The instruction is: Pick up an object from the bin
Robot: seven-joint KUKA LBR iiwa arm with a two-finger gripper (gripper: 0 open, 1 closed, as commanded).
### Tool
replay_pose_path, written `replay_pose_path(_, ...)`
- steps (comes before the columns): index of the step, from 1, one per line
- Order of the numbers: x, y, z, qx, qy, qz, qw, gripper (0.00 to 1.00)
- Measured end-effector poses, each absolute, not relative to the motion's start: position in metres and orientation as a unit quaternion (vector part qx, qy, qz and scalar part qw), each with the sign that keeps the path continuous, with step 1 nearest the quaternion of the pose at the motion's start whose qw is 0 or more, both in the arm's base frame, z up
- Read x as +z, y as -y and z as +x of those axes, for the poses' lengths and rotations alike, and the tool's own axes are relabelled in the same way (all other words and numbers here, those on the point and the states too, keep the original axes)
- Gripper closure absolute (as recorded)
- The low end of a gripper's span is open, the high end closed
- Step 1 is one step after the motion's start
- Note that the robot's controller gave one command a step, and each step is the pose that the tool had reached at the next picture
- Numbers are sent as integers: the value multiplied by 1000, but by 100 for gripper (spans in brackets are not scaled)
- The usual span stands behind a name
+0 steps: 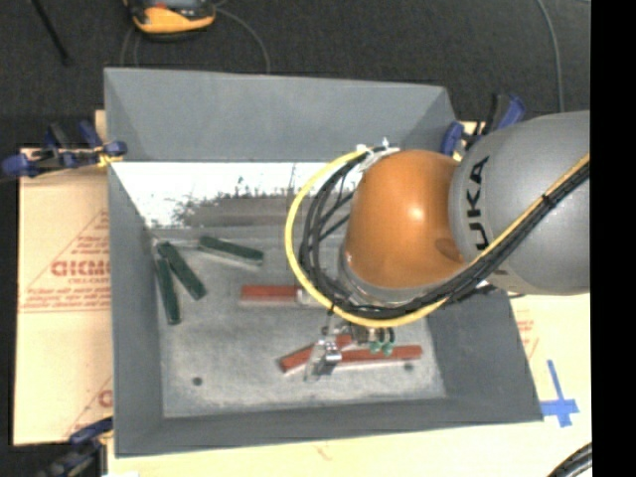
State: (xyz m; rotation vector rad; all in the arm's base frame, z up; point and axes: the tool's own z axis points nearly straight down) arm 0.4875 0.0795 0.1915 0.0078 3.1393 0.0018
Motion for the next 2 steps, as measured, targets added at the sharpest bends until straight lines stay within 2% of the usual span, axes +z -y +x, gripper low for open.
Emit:
replay_pose_path(1, 192, -79, 488, 1, -1000, 3, 1, 0)
replay_pose_path(2, 83, -43, 525, 0, -996, 89, 1, 100)
